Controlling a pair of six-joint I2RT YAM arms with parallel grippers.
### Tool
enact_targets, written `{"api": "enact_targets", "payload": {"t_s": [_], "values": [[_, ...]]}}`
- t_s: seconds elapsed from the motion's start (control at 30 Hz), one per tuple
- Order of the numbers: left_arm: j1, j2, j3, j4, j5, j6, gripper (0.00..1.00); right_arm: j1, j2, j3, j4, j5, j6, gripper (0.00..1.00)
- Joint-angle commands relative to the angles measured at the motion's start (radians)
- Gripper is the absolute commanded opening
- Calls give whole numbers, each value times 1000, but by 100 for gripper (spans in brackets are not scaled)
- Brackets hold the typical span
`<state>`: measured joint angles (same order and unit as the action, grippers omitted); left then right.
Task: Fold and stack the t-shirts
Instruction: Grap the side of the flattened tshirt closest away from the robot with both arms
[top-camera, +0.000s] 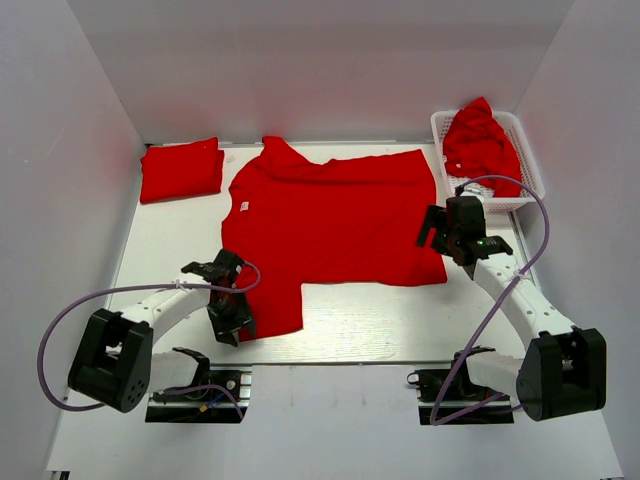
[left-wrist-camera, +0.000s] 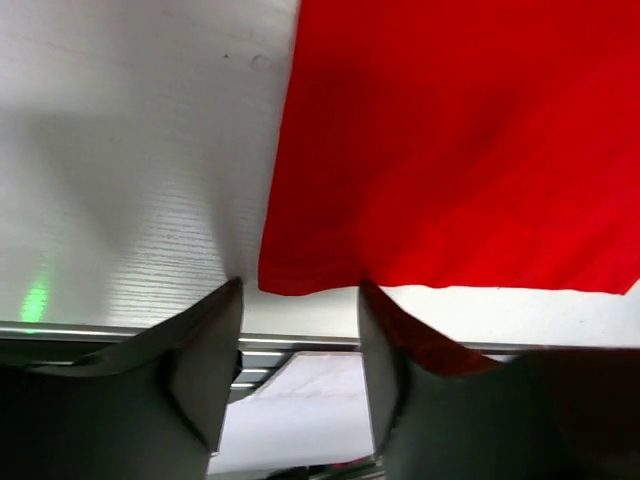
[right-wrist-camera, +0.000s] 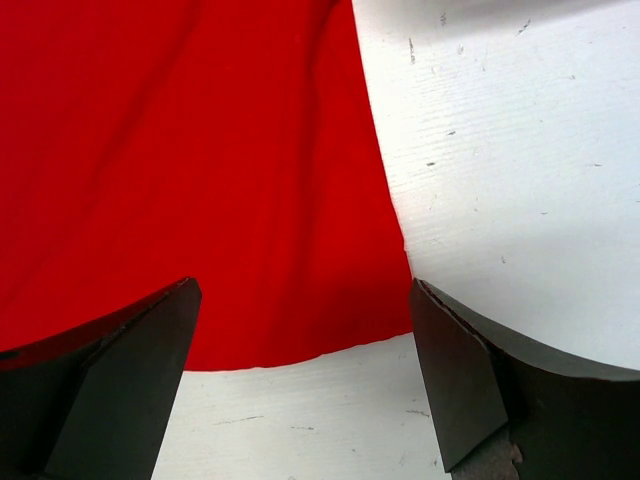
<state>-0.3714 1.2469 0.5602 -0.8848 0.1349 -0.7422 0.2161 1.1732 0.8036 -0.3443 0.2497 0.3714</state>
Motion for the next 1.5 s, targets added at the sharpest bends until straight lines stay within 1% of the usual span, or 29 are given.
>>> {"api": "enact_targets", "payload": {"t_s": [0.0, 0.03, 0.07, 0.13, 0.2, 0.27, 0.33, 0.37, 0.47, 0.5, 0.53, 0.57, 0.6, 0.7, 0.8, 0.83, 0.87, 1.0, 1.17, 1.3, 1.43, 1.47], "values": [[-21, -15, -49, 86, -66, -22, 58, -4, -1, 23, 5, 36, 18, 90], [-21, -15, -58, 96, -87, -32, 54, -4, -3, 17, 2, 37, 26, 90], [-21, -4, -59, 109, -87, -32, 47, -4, -9, 10, 2, 34, 26, 90], [-21, 12, -46, 118, -115, -32, 41, -6, -10, 5, 2, 31, 26, 90], [-21, 40, -31, 129, -130, -23, 40, -6, -18, -7, 2, 28, 27, 90], [-21, 49, -11, 147, -130, -11, 35, -4, -20, -10, -13, 17, 29, 90], [-21, 78, -2, 156, -130, 10, 35, -3, -24, -20, -21, 10, 31, 90], [-21, 79, -2, 156, -130, 10, 38, -6, -27, -23, -27, 10, 34, 90], [-21, 79, -2, 175, -130, 23, 38, -7, -35, -38, -32, 8, 35, 90], [-21, 79, -12, 193, -130, 33, 29, -6, -37, -41, -32, 3, 37, 90], [-21, 79, -13, 202, -118, 33, 22, -6, -41, -43, -42, 3, 37, 90], [-21, 79, -13, 211, -118, 44, 10, -6, -44, -41, -47, 6, 37, 90], [-21, 79, -13, 211, -107, 44, 0, -6, -43, -40, -48, 6, 35, 90], [-21, 79, -13, 237, -72, 76, 0, -6, -50, -49, -74, 20, 41, 90], [-21, -22, -3, 237, -72, 87, 0, -4, -52, -69, -102, 54, 105, 90], [-21, -23, -3, 237, -72, 96, 0, -9, -49, -69, -105, 59, 133, 90], [-21, -61, -3, 237, -72, 107, 0, -6, -44, -73, -111, 69, 147, 90], [-21, -107, -3, 237, -5, 121, 0, -6, -15, -93, -99, 65, 207, 90], [-21, -107, -3, 237, 19, 130, 0, -18, 52, -124, -114, 97, 273, 90], [-21, -107, 6, 237, 29, 142, 0, -37, 100, -124, -108, 126, 291, 90], [-21, -107, 6, 237, 38, 142, 0, -66, 141, -130, -84, 119, 305, 90], [-21, -107, 6, 237, 38, 142, 0, -67, 144, -135, -70, 123, 314, 88]]}}
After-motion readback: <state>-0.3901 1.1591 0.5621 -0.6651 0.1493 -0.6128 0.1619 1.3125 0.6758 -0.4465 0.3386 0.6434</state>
